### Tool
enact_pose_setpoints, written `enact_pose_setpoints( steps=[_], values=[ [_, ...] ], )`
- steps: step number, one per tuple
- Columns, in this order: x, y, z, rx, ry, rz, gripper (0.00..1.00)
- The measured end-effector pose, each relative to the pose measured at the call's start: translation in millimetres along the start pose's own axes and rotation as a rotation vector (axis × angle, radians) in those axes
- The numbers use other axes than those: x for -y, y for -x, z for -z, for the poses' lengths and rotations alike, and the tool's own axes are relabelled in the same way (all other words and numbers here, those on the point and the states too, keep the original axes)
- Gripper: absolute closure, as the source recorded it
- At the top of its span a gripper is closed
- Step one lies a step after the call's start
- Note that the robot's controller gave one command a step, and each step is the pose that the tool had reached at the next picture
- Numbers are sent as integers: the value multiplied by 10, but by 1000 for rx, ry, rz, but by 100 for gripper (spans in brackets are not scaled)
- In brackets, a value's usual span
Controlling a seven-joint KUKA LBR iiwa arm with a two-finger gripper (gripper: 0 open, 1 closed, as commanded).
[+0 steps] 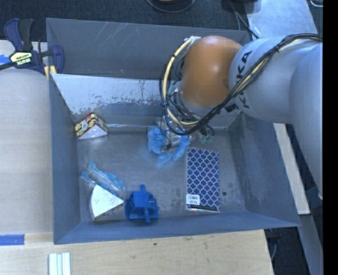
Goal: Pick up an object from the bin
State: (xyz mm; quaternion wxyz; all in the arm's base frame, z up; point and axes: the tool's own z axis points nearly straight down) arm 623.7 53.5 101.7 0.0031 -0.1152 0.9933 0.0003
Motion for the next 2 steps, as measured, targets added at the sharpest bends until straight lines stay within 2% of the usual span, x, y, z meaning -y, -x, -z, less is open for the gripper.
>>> enact_pose_setpoints(
  steps=[1,2],
  values=[
    [152,-132,639,10,-3,41,100],
    [25,45,1103,9,-1,22,100]
  ],
)
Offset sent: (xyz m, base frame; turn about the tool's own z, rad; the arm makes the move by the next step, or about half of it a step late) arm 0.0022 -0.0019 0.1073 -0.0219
